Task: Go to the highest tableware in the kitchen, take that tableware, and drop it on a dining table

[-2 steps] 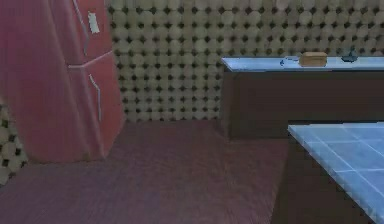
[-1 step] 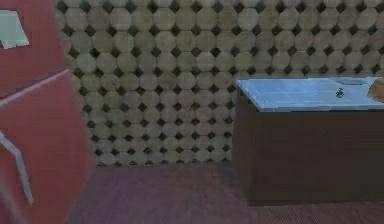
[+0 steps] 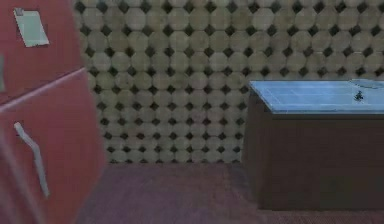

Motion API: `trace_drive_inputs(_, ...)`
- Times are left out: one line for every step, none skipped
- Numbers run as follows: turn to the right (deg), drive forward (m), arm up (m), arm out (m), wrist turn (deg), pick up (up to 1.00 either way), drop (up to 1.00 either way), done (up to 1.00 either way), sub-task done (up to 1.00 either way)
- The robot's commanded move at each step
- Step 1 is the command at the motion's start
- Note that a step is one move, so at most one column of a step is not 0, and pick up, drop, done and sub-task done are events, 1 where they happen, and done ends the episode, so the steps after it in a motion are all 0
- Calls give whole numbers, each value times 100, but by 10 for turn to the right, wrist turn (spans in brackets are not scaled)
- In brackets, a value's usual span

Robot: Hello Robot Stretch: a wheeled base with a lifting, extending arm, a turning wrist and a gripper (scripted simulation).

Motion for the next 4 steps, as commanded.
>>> trace_drive_inputs(0, 15, 0, 0, 0, 0, 0, 0, 0)
trace_drive_inputs(420, 0, 0, 0, 0, 0, 0, 0, 0)
trace_drive_inputs(0, 5, 0, 0, 0, 0, 0, 0, 0)
trace_drive_inputs(-210, 0, 0, 0, 0, 0, 0, 0, 0)
